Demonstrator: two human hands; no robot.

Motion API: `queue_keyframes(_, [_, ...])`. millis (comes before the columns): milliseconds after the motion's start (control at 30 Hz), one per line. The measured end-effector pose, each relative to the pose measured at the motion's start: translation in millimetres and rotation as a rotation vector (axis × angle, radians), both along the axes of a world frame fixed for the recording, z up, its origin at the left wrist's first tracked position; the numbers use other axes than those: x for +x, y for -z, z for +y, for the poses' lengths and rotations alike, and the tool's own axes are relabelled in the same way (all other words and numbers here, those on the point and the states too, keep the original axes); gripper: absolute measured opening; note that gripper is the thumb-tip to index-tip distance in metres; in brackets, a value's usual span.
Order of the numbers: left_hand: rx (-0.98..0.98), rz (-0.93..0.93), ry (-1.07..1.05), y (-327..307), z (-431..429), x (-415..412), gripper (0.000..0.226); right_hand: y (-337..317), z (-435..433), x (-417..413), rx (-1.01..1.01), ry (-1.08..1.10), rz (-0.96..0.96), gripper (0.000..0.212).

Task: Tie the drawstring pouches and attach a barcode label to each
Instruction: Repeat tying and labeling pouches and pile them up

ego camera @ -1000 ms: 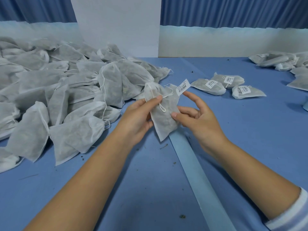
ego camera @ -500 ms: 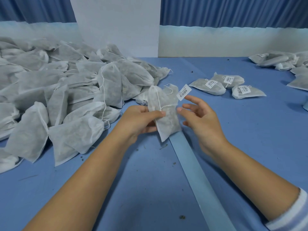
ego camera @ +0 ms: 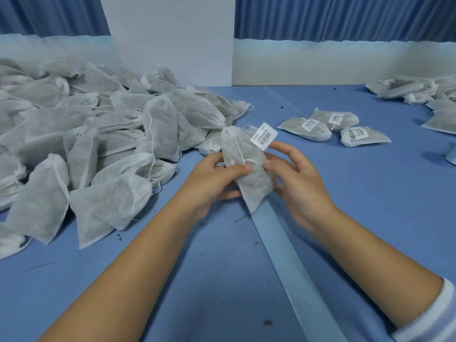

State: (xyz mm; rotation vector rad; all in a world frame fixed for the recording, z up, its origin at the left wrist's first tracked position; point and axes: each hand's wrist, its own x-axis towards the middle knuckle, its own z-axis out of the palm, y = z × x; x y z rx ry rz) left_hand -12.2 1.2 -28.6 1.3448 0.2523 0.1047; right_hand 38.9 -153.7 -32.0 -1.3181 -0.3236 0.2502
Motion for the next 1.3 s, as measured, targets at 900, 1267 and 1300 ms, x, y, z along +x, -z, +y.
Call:
queue_keyframes(900, [0.075, 0.077, -0.122, 11.7, 7.6, 8.3, 0.030, -2.8, -2.7, 2.8, 0.061, 0.114, -0.064, 0.008])
queue_keyframes(1267, [0.112, 0.105, -0.090, 9.9, 7.2, 7.8, 0.026, -10.0, -5.1, -0.3, -0.047, 0.058, -0.128, 0.019])
queue_keyframes(1300, [0.123, 0.109, -0.096, 9.8, 6.4, 7.5, 0.027, -10.5, -5.8, -0.2, -0.046, 0.076, -0.114, 0.013])
